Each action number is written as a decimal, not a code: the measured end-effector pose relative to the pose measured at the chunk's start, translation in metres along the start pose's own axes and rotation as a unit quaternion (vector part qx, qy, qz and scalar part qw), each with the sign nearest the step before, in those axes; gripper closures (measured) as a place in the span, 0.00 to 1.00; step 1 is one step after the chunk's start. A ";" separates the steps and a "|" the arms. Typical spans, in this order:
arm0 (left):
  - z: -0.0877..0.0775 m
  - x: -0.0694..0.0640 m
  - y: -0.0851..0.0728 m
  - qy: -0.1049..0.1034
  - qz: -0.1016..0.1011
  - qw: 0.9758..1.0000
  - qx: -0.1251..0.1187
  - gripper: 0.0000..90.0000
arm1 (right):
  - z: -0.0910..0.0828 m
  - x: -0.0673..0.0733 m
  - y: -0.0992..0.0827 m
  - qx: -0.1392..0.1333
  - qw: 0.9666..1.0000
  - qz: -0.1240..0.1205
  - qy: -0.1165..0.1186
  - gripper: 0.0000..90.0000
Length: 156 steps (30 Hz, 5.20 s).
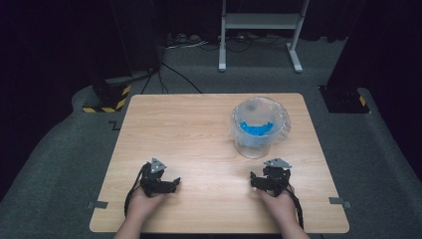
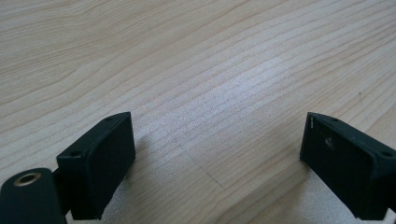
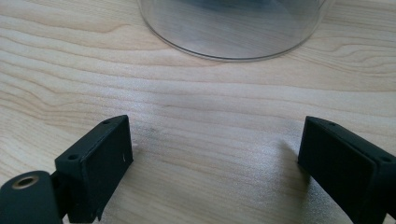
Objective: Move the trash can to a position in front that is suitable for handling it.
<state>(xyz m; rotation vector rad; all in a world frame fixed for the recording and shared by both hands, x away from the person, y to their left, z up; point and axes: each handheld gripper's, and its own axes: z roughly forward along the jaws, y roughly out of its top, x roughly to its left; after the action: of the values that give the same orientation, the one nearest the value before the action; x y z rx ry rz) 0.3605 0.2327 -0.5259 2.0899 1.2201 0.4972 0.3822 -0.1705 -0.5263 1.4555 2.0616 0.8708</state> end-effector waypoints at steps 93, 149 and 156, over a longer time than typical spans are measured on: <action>0.010 -0.003 0.010 -0.008 0.006 1.000 0.020 0.01 | -0.077 -0.070 0.137 -0.156 0.986 0.053 0.012 0.54; 0.009 -0.001 0.009 -0.015 0.009 1.000 0.020 0.01 | -0.092 0.037 0.085 -0.148 0.985 -0.020 0.089 0.78; 0.006 0.001 0.010 -0.024 0.008 0.999 0.025 0.02 | -0.100 0.059 0.075 -0.155 0.980 -0.045 0.115 0.78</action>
<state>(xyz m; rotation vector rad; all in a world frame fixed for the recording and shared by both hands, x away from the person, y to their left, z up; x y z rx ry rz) 0.3708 0.2277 -0.5233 2.1429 1.1995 0.4260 0.3426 -0.1197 -0.4037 1.1317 2.0201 1.3086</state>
